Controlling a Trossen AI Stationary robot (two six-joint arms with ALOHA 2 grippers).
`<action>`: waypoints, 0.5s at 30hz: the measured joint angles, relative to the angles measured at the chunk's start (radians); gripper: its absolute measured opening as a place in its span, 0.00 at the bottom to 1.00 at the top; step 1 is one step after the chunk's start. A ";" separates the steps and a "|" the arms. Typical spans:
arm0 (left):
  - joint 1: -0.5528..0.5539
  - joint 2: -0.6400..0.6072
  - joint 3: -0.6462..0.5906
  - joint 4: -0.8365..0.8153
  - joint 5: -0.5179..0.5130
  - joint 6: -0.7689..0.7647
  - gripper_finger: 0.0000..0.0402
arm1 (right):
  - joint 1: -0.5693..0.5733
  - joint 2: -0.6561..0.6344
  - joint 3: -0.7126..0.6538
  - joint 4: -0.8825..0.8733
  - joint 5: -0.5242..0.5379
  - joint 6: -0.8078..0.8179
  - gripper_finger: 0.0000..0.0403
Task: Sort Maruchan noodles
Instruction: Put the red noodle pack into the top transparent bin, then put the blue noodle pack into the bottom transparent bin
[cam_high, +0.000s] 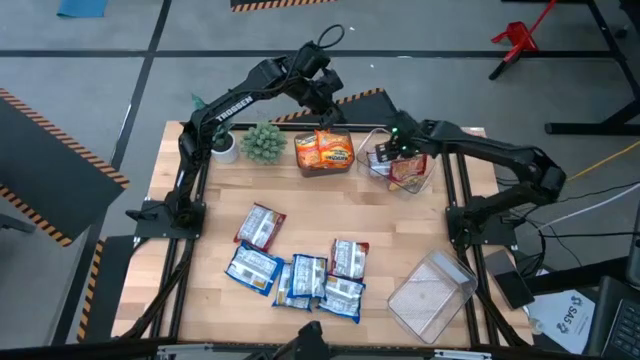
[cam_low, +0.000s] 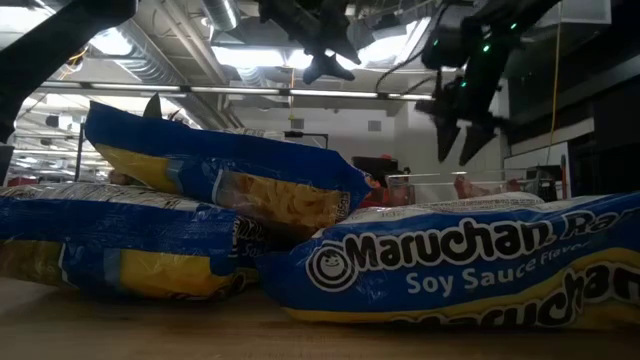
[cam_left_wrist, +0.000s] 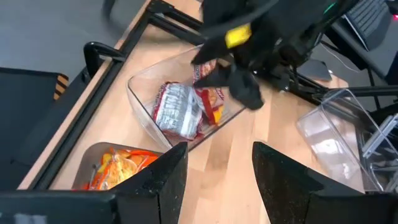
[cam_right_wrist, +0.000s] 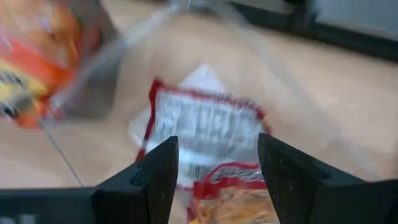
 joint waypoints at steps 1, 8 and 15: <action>0.000 0.000 0.000 -0.003 0.000 0.000 0.43 | 0.000 0.030 0.000 -0.002 -0.012 -0.006 0.51; 0.001 0.000 0.000 -0.122 0.090 0.021 0.43 | 0.001 0.168 -0.003 0.003 -0.090 -0.056 0.51; -0.031 -0.052 0.000 -0.432 0.176 0.199 0.43 | 0.039 0.044 0.065 -0.004 -0.100 -0.101 0.51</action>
